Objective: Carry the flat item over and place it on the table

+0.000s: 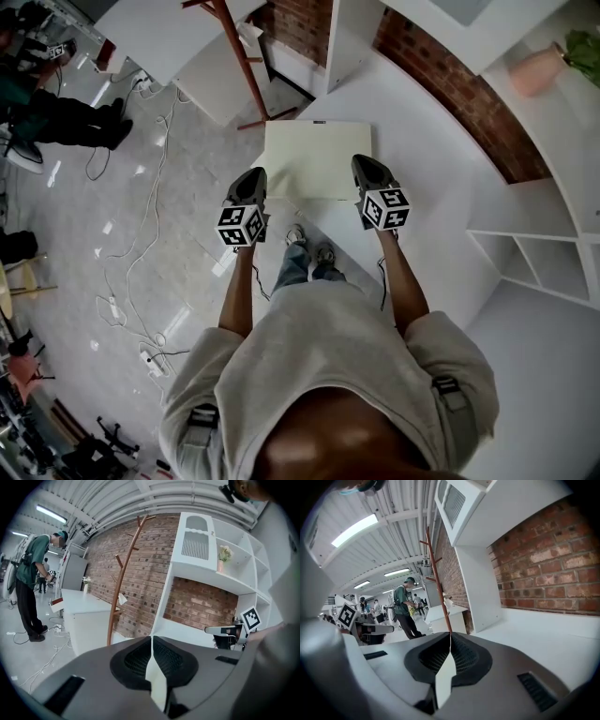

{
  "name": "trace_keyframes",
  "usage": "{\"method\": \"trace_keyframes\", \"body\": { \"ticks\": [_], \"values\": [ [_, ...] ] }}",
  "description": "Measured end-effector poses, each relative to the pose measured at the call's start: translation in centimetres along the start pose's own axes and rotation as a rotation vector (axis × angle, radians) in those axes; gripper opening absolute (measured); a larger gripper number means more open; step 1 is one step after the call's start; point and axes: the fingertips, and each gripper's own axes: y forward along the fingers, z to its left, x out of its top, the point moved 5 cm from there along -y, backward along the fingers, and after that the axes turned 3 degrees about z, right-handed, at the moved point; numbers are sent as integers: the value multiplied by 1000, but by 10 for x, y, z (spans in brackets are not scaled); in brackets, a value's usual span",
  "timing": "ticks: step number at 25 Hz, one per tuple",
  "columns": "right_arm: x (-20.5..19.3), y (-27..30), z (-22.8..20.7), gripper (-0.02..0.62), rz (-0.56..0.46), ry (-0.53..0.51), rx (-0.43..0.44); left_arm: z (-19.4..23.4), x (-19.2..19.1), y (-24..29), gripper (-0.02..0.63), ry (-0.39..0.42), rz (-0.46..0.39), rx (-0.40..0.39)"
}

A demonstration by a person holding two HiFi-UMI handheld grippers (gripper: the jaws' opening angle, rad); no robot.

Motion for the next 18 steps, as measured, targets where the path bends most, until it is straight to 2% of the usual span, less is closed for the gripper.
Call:
{"method": "trace_keyframes", "body": {
  "ticks": [18],
  "values": [
    [95,-9,19,26,-187,-105,24,-18,99,1,20,85,-156,-40]
  ]
}}
